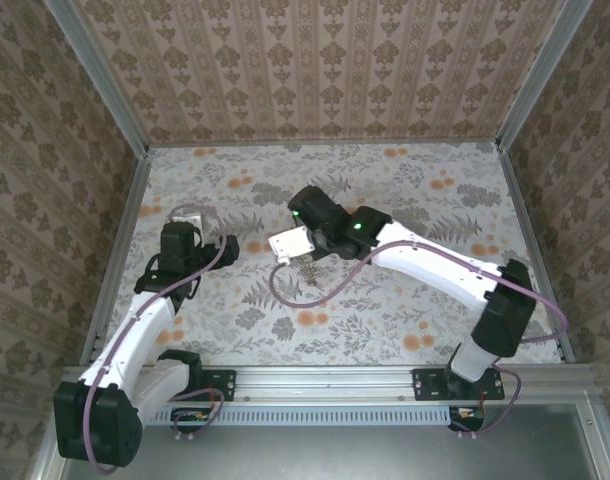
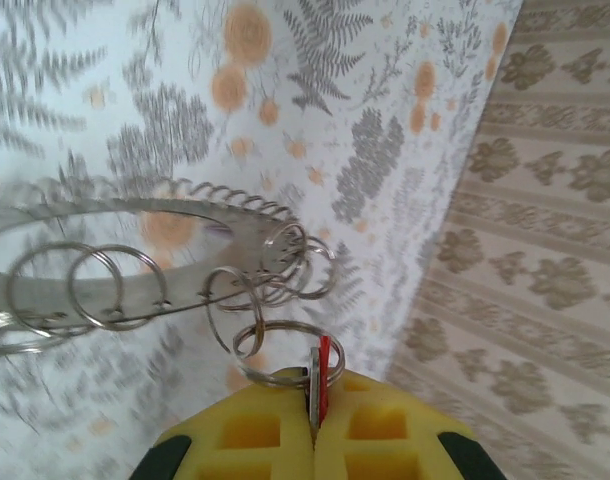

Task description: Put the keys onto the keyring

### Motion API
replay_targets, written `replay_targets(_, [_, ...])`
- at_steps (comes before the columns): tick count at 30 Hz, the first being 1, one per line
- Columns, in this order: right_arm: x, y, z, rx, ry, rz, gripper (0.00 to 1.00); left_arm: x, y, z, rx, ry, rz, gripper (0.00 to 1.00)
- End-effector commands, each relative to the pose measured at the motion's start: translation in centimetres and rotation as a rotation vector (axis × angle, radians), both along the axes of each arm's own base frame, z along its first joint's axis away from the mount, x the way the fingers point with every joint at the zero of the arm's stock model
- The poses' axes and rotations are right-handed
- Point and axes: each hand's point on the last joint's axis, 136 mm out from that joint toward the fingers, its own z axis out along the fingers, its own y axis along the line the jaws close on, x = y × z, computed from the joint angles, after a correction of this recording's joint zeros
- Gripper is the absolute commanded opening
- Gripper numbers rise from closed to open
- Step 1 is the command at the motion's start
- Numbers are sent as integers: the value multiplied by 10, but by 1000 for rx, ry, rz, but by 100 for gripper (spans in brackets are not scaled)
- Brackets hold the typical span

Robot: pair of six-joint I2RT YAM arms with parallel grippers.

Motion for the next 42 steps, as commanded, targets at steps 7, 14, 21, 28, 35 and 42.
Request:
replay_targets(7, [12, 6, -55, 227, 285, -349, 0, 2, 7, 13, 30, -42, 7, 100])
replay_targets(14, [29, -49, -107, 155, 366, -436, 0, 0, 6, -2, 18, -16, 5, 100])
replay_targets(21, [20, -117, -170, -16, 435, -475, 0, 2, 8, -12, 23, -2, 13, 100])
replay_targets(28, [11, -167, -198, -70, 465, -590, 20, 8, 22, -24, 81, 48, 82, 100])
replay_targets(35, [-4, -177, -132, 202, 475, -583, 39, 16, 26, 8, 216, -90, 23, 100])
replay_targets(42, [8, -186, 15, 816, 236, -555, 64, 17, 18, 52, 359, -260, -110, 100])
